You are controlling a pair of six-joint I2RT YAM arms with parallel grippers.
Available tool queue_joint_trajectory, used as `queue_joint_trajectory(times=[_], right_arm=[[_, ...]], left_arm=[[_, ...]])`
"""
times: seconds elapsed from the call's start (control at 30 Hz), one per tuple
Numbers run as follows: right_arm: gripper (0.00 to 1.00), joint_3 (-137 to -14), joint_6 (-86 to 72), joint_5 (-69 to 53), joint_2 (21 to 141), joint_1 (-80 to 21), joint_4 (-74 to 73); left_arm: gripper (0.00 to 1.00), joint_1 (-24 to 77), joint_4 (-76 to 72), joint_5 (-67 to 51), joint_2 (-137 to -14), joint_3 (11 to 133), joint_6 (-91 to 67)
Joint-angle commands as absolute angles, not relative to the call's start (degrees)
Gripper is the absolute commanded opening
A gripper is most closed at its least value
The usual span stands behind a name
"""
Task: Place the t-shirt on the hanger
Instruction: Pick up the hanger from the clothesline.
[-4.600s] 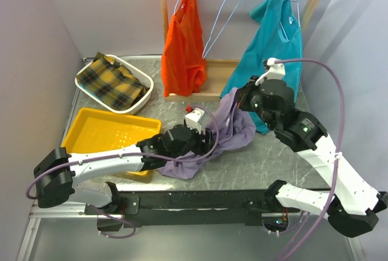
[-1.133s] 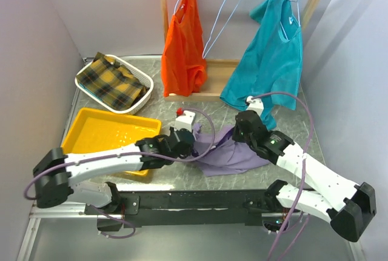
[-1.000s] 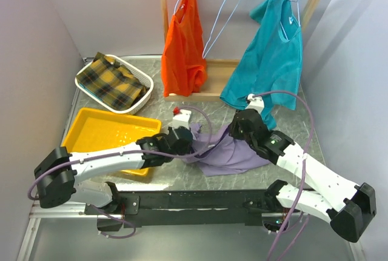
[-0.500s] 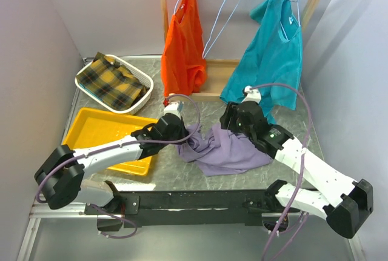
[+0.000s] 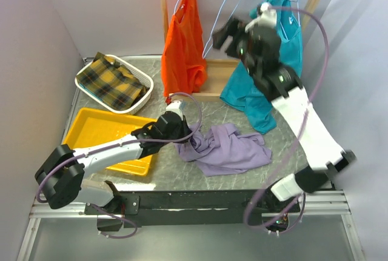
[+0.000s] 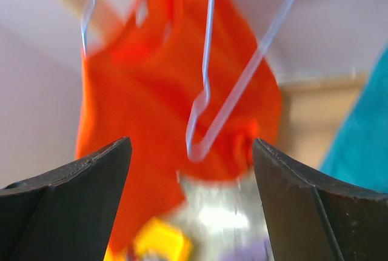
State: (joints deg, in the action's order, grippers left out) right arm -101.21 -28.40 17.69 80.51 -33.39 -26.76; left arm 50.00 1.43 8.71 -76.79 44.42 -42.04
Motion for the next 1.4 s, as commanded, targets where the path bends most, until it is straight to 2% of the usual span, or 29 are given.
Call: queue_joint_trajectory(times=[0.0,0.33,0.53,0.63,0.67,0.73,0.87,0.9,1.17,1.37], right_arm=[[0.88,-113.89,-25.23,17.75,92.78,-29.27,-28.57],[0.92,-130.68,-24.43,20.38,106.96,-28.21,-31.54],[0.91,-127.62,-25.31,24.51,106.7,-28.21,-32.87],[0.86,-124.73,-25.31,26.01,105.21,-28.21,-32.87],[0.81,-123.76,-24.96,26.54,104.6,-28.21,-32.52],[0.76,-120.68,-24.87,26.54,102.57,-28.13,-31.21],[0.51,-119.09,-24.43,26.37,100.9,-28.13,-31.37],[0.48,-119.09,-24.35,26.63,100.64,-28.13,-31.55],[0.43,-115.84,-22.42,26.11,96.34,-27.51,-31.38],[0.44,-111.62,-19.51,10.12,94.39,-22.59,-26.98]], left_arm=[[0.12,49.83,-0.7,6.95,-76.64,47.46,-40.52],[0.1,49.83,-0.97,6.15,-77.35,47.55,-39.11],[0.1,49.83,-1.4,6.24,-76.29,46.76,-39.37],[0.1,49.83,-1.41,6.15,-75.85,46.58,-39.46],[0.1,49.92,-1.32,6.15,-75.68,46.5,-39.38],[0.1,49.92,-1.32,6.33,-75.5,46.49,-39.37],[0.09,49.83,-1.23,6.68,-75.06,46.41,-39.2],[0.09,49.83,-1.32,6.68,-74.88,46.06,-39.37],[0.09,49.83,-1.58,6.59,-74.62,45.44,-39.46],[0.09,49.92,-1.05,7.29,-73.48,45.09,-39.11]])
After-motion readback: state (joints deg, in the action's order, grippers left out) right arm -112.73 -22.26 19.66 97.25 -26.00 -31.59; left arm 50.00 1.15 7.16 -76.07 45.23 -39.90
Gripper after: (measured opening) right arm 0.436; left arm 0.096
